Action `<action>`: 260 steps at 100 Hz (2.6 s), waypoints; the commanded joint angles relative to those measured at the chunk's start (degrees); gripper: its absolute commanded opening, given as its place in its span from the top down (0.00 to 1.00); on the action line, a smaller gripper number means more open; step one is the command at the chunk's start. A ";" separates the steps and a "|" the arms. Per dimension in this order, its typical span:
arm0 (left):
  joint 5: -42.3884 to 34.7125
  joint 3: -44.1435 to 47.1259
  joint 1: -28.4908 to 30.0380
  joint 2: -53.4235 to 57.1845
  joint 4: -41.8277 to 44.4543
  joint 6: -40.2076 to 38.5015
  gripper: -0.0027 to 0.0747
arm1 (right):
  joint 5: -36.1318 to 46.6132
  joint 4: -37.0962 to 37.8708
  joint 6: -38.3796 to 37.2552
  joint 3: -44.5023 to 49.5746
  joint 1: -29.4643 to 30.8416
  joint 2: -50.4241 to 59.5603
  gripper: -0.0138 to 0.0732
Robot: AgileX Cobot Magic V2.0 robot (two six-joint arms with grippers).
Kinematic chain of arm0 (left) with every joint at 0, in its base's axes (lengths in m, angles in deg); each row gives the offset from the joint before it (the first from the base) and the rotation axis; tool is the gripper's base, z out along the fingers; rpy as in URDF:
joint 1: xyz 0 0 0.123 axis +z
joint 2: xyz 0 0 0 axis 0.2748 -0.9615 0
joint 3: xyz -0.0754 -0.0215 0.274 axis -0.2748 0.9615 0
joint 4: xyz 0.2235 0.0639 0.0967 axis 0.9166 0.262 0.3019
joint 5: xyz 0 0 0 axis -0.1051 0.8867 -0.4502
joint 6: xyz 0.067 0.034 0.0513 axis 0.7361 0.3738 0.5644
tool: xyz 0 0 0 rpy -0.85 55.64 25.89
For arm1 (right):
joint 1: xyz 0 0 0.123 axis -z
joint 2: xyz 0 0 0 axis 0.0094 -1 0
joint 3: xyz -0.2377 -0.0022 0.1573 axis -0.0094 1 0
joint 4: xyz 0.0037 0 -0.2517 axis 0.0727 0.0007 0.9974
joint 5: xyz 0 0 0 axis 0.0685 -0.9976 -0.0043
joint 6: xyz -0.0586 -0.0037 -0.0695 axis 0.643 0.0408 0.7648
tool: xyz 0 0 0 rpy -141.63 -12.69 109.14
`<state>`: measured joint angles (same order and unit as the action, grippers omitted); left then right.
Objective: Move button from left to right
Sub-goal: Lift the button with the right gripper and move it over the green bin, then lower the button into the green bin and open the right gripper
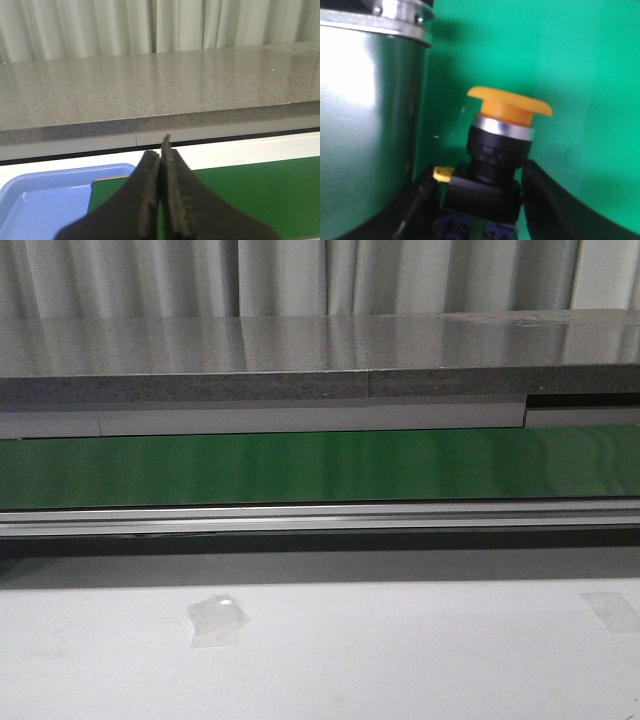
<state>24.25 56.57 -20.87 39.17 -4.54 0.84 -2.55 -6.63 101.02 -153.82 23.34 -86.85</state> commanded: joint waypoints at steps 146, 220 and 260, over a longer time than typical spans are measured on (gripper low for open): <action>-4.04 -1.65 -0.46 -0.17 -0.72 -0.11 0.99 | 3.04 1.59 0.40 -1.93 1.45 5.38 0.33; -4.04 -1.65 -0.46 -0.17 -0.72 -0.11 0.99 | 13.12 -17.27 0.60 -1.86 -13.85 19.87 0.33; -4.04 -1.65 -0.46 -0.17 -0.72 -0.11 0.99 | 17.89 -19.73 0.60 7.06 -20.98 31.03 0.33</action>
<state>24.25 56.57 -20.87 39.17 -4.54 0.84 9.65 -24.81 101.04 -148.71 2.60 -61.54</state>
